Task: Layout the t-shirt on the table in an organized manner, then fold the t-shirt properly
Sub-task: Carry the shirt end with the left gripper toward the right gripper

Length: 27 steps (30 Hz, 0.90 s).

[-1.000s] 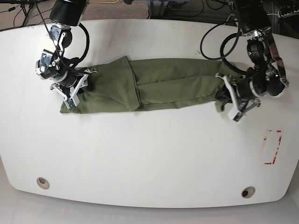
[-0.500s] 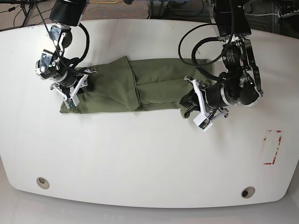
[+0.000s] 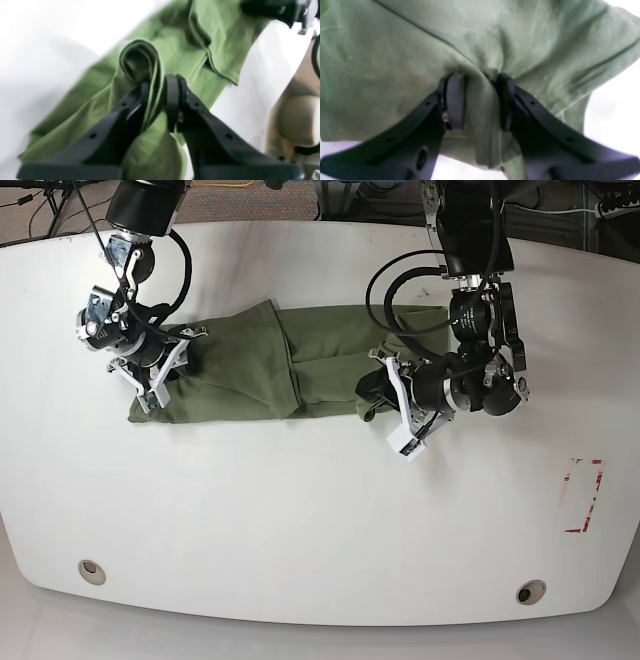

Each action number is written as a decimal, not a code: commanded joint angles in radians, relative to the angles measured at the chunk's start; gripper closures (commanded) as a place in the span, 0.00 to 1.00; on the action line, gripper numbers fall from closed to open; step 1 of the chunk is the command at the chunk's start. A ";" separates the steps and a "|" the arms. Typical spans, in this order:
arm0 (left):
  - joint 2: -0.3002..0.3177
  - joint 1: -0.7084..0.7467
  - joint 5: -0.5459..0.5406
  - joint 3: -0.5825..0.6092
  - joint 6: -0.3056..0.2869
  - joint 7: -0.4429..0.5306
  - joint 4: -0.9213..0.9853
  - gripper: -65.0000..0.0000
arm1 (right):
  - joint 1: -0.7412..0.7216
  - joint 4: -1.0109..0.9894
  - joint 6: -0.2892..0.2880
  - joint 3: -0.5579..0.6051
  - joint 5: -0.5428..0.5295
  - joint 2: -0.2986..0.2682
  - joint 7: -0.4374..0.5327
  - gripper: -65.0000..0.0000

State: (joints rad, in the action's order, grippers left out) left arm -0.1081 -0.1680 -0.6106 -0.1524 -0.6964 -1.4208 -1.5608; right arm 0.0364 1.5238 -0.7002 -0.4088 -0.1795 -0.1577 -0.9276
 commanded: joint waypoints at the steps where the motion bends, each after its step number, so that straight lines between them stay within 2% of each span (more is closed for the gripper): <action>1: -0.008 -0.032 -0.032 0.001 -0.002 0.035 0.015 0.90 | 0.001 0.001 0.002 0.000 0.033 -0.004 -0.049 0.70; 8: -0.012 -0.054 -0.032 0.001 -0.002 0.035 0.032 0.90 | 0.001 0.001 0.002 0.000 0.033 0.017 -0.049 0.70; 15: -0.045 -0.058 -0.030 0.001 -0.002 0.035 0.032 0.90 | 0.000 0.001 0.002 0.000 0.033 0.022 -0.049 0.70; 17: -0.046 -0.060 -0.030 0.001 -0.002 0.035 0.032 0.87 | 0.000 0.001 0.002 0.001 0.033 0.023 -0.049 0.70; 24: -0.048 -0.072 -0.030 0.038 -0.002 0.035 0.032 0.64 | -0.002 0.001 0.002 0.001 0.033 0.033 -0.051 0.70; 27: -0.049 -0.072 -0.032 0.060 -0.002 0.033 0.024 0.62 | -0.002 0.001 0.002 0.001 0.033 0.033 -0.051 0.70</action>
State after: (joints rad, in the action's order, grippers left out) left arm -0.1463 -0.2173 -0.6140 -0.1135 -0.6964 -1.3987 -1.5135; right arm 0.0315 1.5280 -0.6960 -0.4114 -0.1707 -0.1272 -0.9268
